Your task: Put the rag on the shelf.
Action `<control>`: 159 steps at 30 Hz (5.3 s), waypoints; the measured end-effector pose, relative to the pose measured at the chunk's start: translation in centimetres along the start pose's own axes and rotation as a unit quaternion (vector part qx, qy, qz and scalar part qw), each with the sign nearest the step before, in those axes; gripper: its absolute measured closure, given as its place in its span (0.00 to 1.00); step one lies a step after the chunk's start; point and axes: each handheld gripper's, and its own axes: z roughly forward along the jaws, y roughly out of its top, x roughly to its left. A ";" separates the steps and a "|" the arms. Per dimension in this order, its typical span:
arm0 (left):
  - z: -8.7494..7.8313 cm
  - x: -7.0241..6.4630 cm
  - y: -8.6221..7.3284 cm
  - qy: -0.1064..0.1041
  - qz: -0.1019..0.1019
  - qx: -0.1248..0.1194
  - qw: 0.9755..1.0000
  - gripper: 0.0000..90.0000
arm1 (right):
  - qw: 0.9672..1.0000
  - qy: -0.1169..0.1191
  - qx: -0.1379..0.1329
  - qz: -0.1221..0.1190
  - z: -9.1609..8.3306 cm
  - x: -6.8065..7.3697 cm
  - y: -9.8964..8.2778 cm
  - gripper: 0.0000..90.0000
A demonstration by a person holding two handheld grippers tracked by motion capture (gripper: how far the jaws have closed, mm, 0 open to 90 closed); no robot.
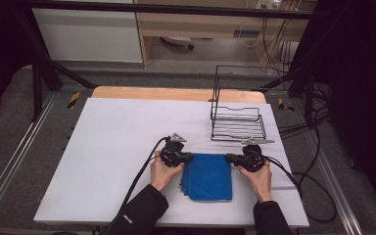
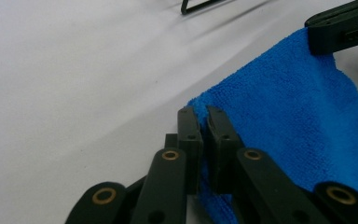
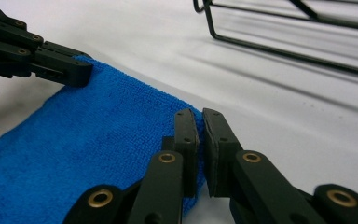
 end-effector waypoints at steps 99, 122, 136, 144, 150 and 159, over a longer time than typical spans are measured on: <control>-10.8 -8.0 8.0 -0.013 0.089 -0.287 0.954 0.95 | 0.942 -0.079 -0.299 -0.128 -14.4 5.8 5.7 0.96; -11.7 -9.3 13.0 -0.024 0.100 -0.331 0.938 0.95 | 0.924 -0.108 -0.343 -0.133 -18.0 5.7 9.4 0.96; -12.2 -10.0 16.3 -0.029 0.101 -0.349 0.931 0.95 | 0.914 -0.122 -0.362 -0.134 -19.8 5.3 12.1 0.96; -12.6 -10.3 18.4 -0.030 0.102 -0.358 0.928 0.95 | 0.907 -0.133 -0.374 -0.138 -20.9 5.2 13.6 0.96; -12.6 -10.7 19.7 -0.031 0.104 -0.361 0.926 0.95 | 0.905 -0.135 -0.381 -0.130 -21.4 4.7 14.3 0.96; -13.1 -10.8 21.8 -0.031 0.102 -0.372 0.922 0.95 | 0.898 -0.136 -0.398 -0.127 -22.1 4.1 15.9 0.96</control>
